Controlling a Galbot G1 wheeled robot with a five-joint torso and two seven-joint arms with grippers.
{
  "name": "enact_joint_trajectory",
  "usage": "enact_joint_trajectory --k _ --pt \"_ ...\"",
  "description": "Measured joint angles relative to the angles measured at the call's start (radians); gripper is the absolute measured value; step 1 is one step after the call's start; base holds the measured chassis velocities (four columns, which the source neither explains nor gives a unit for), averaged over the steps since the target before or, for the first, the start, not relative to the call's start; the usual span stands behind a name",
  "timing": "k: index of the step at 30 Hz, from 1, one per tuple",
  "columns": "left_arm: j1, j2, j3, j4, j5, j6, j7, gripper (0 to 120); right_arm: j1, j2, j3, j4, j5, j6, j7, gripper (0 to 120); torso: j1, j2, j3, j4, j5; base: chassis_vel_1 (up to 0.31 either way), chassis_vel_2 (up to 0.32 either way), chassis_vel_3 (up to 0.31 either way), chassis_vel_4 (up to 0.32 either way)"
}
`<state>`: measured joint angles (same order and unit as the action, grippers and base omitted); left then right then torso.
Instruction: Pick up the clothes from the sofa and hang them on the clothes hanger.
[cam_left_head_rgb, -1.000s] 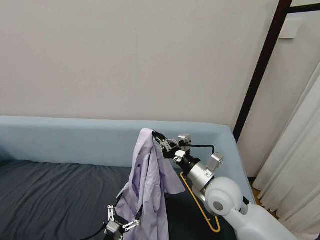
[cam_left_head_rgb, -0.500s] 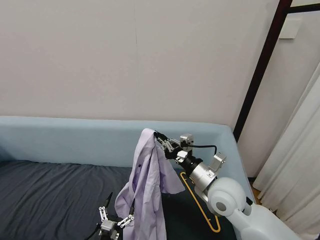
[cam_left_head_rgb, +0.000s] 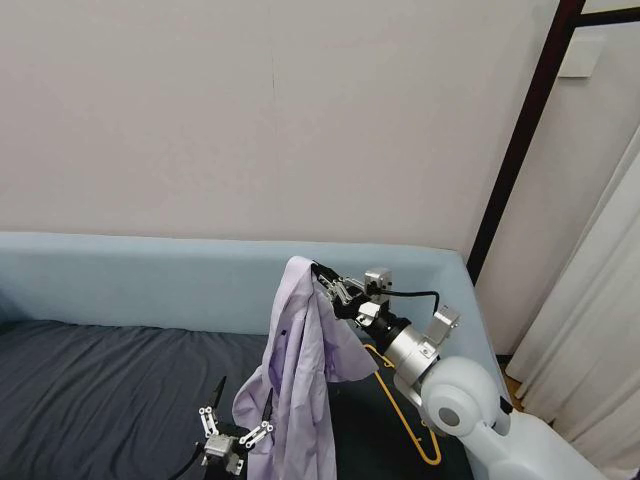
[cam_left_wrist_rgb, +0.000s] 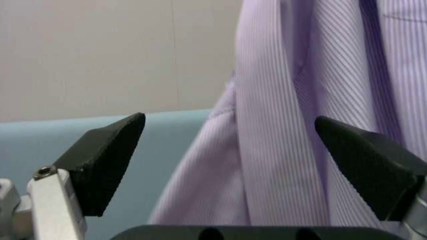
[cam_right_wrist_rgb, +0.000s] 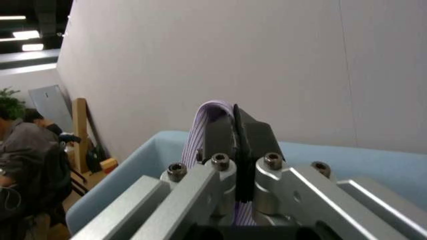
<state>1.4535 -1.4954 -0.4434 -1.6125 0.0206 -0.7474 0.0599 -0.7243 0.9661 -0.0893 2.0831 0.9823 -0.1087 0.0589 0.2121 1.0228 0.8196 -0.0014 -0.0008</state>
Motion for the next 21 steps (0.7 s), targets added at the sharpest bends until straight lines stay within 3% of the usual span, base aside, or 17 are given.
enact_joint_trajectory --k 8,21 --pt "-0.018 -0.052 0.004 0.083 0.049 -0.001 -0.039 100 -0.006 -0.001 0.003 0.009 0.001 -0.004 0.0 0 0.0 0.0 0.0 0.0002 0.0 0.0 0.0 0.0 0.0" --pt "-0.029 -0.018 -0.027 0.118 0.036 -0.016 -0.075 100 -0.028 -0.006 0.018 0.019 0.001 -0.01 -0.001 0 0.0 0.0 0.0 0.0001 -0.0001 0.0 0.0 0.0 0.0"
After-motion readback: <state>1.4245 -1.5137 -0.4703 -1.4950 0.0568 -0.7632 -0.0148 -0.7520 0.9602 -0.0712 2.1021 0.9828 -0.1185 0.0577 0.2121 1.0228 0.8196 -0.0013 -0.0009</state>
